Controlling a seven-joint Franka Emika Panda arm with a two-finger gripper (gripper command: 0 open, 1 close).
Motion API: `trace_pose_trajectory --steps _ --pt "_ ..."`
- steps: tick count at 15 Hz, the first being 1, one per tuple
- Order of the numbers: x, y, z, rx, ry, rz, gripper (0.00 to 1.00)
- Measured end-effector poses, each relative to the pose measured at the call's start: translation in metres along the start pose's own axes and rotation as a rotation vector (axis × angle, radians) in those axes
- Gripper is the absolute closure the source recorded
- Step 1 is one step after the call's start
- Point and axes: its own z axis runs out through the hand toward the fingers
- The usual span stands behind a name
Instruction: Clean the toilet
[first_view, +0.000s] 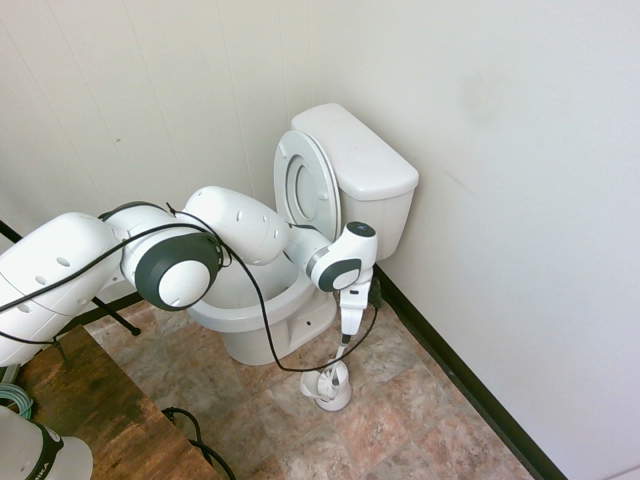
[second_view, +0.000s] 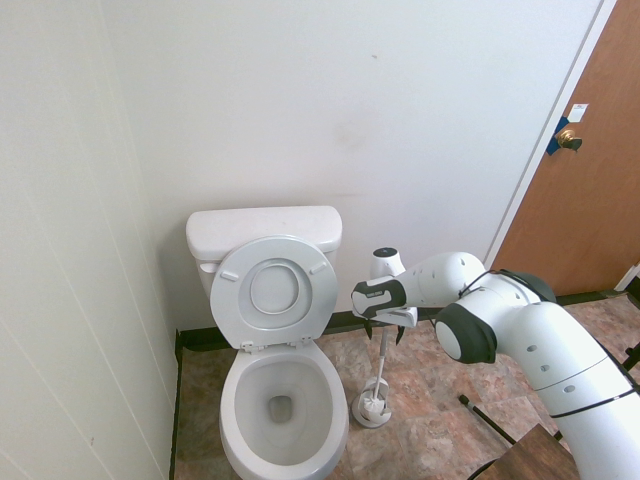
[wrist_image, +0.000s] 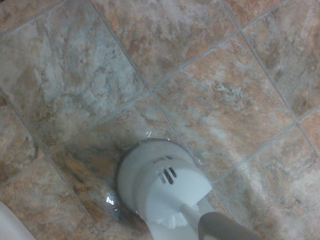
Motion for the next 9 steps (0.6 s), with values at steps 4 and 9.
trace_pose_trajectory --steps 4,9 --pt "-0.0007 -0.0046 0.0103 -0.014 -0.006 0.003 1.00" --pt "0.0013 -0.0100 0.0120 -0.010 -0.008 0.005 1.00"
